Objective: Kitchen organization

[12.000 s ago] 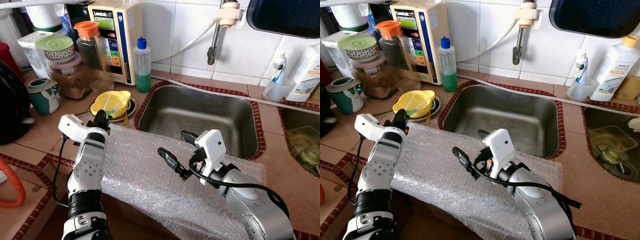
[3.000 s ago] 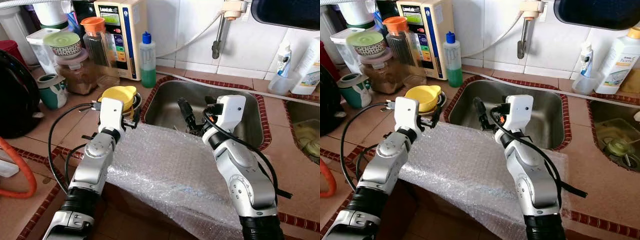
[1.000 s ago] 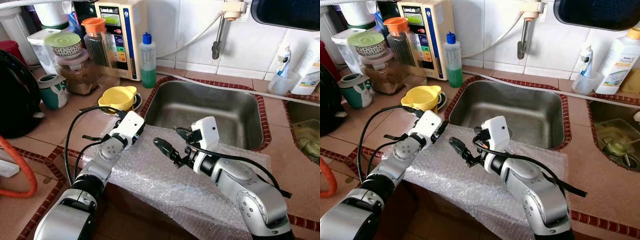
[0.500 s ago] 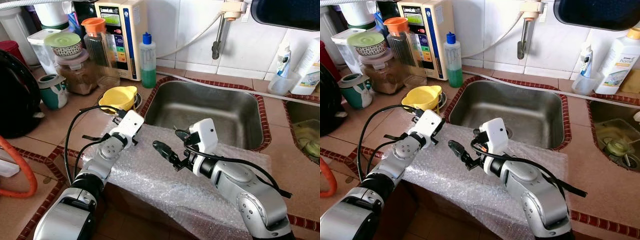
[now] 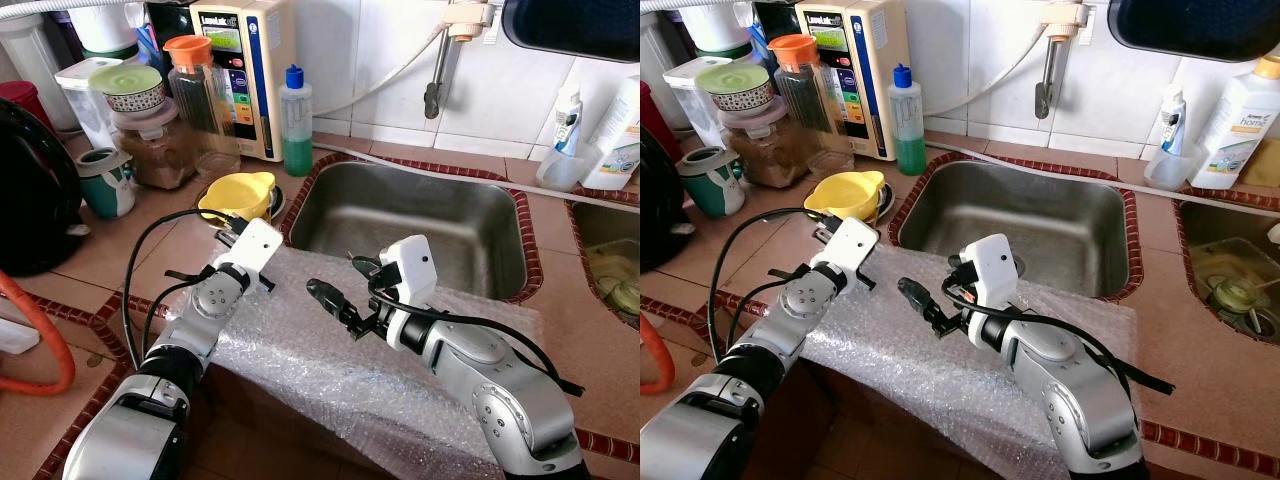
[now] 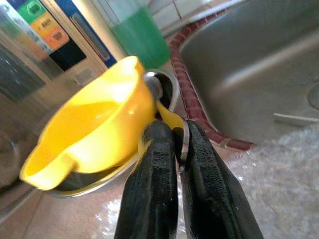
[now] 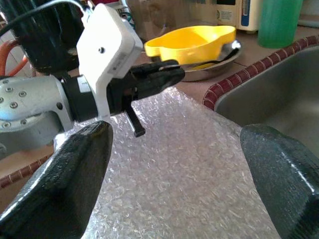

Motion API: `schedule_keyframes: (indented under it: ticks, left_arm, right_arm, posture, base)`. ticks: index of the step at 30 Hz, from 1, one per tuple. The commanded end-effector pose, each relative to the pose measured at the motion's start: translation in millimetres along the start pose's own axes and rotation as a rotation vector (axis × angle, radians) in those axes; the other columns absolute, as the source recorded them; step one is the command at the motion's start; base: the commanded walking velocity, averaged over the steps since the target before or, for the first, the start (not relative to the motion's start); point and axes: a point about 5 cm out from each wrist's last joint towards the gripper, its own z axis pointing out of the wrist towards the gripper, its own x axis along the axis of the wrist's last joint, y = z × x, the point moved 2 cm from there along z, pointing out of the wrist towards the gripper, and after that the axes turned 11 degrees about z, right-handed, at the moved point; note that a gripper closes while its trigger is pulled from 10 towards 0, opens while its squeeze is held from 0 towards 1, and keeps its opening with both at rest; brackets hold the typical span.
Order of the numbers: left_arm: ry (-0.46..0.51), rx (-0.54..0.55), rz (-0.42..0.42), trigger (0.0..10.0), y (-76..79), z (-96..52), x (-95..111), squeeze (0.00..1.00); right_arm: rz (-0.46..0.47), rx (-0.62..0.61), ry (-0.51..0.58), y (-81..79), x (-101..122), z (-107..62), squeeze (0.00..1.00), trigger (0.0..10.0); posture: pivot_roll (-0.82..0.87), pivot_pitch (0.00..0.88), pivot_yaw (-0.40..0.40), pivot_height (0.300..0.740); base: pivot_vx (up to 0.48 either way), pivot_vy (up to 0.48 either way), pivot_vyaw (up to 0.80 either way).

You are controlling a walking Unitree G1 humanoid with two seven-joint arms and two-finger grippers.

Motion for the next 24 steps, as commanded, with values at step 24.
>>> schedule_keyframes:
  ticks: [24]
  left_arm:
    - [0.027, 0.194, 0.119, 0.0, -29.6, -8.7, 11.4, 0.00]
  right_arm:
    - [0.001, 0.004, 0.027, 0.8, 4.1, 3.0, 0.00, 10.0]
  posture:
    - [0.01, 0.000, 0.063, 0.740]
  base:
    - [0.000, 0.000, 0.00]
